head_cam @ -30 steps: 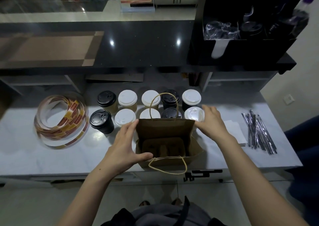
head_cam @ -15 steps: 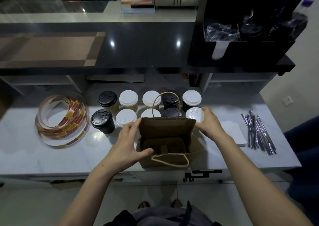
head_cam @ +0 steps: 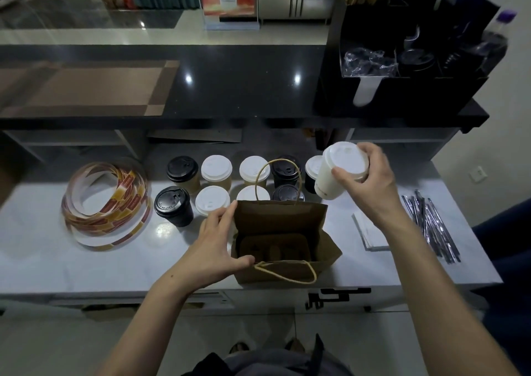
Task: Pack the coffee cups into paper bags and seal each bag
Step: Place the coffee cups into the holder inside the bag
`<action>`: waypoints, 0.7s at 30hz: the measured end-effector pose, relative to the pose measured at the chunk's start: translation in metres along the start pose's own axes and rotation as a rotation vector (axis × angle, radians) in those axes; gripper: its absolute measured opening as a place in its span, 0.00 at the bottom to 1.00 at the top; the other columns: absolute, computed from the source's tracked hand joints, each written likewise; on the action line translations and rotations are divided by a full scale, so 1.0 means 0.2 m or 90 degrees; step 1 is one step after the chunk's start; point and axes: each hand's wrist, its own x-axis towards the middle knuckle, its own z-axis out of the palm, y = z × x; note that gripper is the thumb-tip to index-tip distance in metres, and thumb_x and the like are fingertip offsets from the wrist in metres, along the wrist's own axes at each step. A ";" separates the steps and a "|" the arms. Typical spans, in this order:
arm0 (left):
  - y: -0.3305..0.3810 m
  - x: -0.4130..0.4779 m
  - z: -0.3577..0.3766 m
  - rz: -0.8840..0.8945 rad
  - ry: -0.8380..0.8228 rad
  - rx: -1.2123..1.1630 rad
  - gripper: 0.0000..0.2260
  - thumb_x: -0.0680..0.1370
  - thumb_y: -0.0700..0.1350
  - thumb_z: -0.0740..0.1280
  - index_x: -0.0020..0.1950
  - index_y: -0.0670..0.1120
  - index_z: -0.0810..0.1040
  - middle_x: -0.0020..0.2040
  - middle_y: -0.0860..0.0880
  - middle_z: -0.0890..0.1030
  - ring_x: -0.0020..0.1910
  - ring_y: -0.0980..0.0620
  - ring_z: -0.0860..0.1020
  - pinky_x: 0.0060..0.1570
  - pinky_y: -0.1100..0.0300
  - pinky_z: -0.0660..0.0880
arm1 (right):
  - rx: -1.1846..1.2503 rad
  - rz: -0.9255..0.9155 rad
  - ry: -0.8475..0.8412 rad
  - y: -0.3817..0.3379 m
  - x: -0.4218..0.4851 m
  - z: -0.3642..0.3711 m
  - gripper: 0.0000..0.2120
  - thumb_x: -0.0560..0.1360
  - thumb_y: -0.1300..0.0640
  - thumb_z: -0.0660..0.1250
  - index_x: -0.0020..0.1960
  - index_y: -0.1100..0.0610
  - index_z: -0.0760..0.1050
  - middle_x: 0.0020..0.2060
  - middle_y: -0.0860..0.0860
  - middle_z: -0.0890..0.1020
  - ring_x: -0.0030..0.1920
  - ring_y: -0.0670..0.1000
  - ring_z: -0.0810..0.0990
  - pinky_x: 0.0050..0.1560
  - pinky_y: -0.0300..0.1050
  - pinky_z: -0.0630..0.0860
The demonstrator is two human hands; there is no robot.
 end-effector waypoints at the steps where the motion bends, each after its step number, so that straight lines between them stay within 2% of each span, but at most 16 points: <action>1: 0.00 0.00 0.00 -0.004 -0.005 -0.001 0.54 0.71 0.64 0.76 0.83 0.61 0.39 0.78 0.59 0.51 0.78 0.52 0.55 0.75 0.49 0.67 | 0.009 -0.015 0.004 -0.04 -0.01 -0.02 0.38 0.70 0.35 0.72 0.74 0.49 0.66 0.66 0.48 0.71 0.63 0.51 0.73 0.60 0.48 0.76; 5: -0.01 0.01 0.00 -0.016 -0.010 -0.001 0.59 0.68 0.67 0.77 0.83 0.62 0.38 0.79 0.57 0.51 0.79 0.49 0.54 0.77 0.47 0.64 | 0.069 -0.075 -0.001 -0.21 -0.03 -0.09 0.36 0.70 0.34 0.71 0.72 0.46 0.65 0.64 0.48 0.73 0.62 0.51 0.74 0.56 0.43 0.76; 13: -0.02 0.02 -0.01 -0.021 -0.023 -0.006 0.61 0.64 0.69 0.76 0.82 0.62 0.35 0.78 0.57 0.52 0.79 0.49 0.52 0.78 0.47 0.61 | 0.121 -0.141 -0.110 -0.42 -0.15 -0.09 0.37 0.68 0.33 0.71 0.72 0.47 0.66 0.62 0.45 0.73 0.61 0.46 0.75 0.55 0.36 0.76; 18: -0.03 0.02 0.00 -0.015 -0.023 0.005 0.62 0.66 0.69 0.78 0.83 0.62 0.34 0.79 0.56 0.52 0.79 0.50 0.52 0.77 0.48 0.61 | 0.159 -0.165 -0.119 -0.49 -0.21 -0.08 0.36 0.68 0.35 0.71 0.71 0.46 0.66 0.61 0.40 0.73 0.62 0.45 0.75 0.54 0.35 0.76; 21: -0.03 0.02 0.00 -0.013 -0.023 0.000 0.62 0.66 0.68 0.78 0.82 0.62 0.34 0.79 0.56 0.52 0.79 0.49 0.53 0.77 0.49 0.61 | 0.191 -0.188 -0.101 -0.53 -0.23 -0.10 0.35 0.69 0.37 0.71 0.71 0.48 0.66 0.61 0.43 0.74 0.61 0.47 0.76 0.53 0.36 0.77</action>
